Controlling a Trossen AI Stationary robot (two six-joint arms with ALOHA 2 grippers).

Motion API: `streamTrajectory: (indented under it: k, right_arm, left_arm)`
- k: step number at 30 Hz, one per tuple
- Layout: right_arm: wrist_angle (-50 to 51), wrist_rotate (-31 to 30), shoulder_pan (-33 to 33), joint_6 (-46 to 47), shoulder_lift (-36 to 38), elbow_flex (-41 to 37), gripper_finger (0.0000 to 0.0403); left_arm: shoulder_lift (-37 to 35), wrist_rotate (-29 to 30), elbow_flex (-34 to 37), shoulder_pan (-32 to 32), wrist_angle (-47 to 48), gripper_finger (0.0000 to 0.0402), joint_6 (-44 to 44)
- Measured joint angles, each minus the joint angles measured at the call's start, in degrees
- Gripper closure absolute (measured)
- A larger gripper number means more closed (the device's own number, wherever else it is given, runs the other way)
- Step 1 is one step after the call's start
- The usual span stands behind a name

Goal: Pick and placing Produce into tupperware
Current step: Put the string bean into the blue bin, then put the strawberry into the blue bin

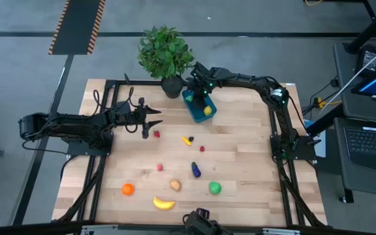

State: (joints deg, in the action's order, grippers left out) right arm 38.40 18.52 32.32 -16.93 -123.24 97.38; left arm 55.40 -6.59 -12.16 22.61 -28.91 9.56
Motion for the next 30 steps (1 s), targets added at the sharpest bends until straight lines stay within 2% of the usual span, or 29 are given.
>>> streamTrajectory:
  k: [6,11,22,30]
  right_arm:
    - [-0.97,-1.29,-0.12,0.13,0.00,0.00,0.0201]
    - [-0.36,-1.53,-0.13,0.20,0.01,0.35,0.0180]
    - [10.69,-1.44,-0.13,5.12,0.23,9.63,0.0174]
    - [10.85,-1.51,-2.60,6.60,3.70,9.19,0.0173]
  left_arm:
    - [0.00,0.00,0.00,0.00,0.15,0.0213,0.00]
    - [0.00,0.00,0.00,0.00,0.17,0.0212,0.04]
    - [0.00,-0.02,0.00,-0.01,0.17,0.0211,0.07]
    - [0.00,-0.02,0.00,-0.01,0.17,0.0211,0.04]
